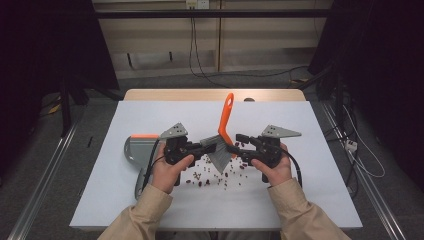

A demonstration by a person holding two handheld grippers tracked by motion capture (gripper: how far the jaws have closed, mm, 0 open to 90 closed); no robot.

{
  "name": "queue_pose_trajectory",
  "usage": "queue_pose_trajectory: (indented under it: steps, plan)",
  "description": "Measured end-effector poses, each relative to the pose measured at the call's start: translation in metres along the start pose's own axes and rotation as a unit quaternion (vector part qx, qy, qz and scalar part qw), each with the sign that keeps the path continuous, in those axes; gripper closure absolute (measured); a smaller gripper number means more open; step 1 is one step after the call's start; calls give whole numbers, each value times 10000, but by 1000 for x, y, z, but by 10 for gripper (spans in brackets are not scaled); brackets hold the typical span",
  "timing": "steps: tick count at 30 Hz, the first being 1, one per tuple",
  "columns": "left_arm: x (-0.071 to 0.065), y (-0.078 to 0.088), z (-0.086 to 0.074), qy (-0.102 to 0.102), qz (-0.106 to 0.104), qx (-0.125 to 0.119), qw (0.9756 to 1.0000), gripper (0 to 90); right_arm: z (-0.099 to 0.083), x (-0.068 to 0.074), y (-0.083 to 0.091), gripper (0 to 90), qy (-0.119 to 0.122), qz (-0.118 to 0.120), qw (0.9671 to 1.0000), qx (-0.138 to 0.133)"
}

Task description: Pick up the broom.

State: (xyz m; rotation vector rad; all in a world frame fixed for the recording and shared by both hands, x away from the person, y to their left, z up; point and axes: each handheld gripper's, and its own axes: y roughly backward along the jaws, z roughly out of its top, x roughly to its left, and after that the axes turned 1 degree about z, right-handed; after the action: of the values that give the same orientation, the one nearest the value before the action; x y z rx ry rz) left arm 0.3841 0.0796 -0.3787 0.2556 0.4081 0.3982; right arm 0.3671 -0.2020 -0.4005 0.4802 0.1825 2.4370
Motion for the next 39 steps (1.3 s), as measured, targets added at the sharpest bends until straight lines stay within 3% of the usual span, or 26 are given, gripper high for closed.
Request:
queue_pose_trajectory:
  steps: [8,15,17,20,23,24,28,29,31,34,39]
  plan:
    - [-4,-3,1,-123,-191,75,9997,847,-1,0,-2,407,14,166,9999,-11]
    - [-6,-5,3,-388,-505,20,9980,847,-1,1,-3,380,181,561,9983,-11]
    - [-8,-6,3,-375,-576,20,9976,847,-1,2,-4,372,253,672,9974,21]
    - [-7,-6,4,-446,-538,6,9976,848,-1,4,-4,452,354,803,9961,36]
    - [-3,-3,4,-394,-309,-146,9986,829,0,5,0,651,582,724,9955,199]
    - [-2,-2,5,-366,-247,-140,9989,805,0,5,1,684,544,794,9950,265]
    - [-1,0,5,-379,315,-76,9988,590,7,10,5,695,627,577,9954,446]
    - [0,1,6,-393,373,-53,9985,508,8,8,7,696,618,451,9960,456]
    - [3,5,6,-453,422,-62,9981,507,10,1,14,696,504,252,9969,548]
    - [5,8,7,-539,531,12,9971,430,12,-7,24,696,313,-36,9978,578]
    - [9,11,6,-608,790,141,9949,259,17,-15,36,697,267,-529,9958,701]
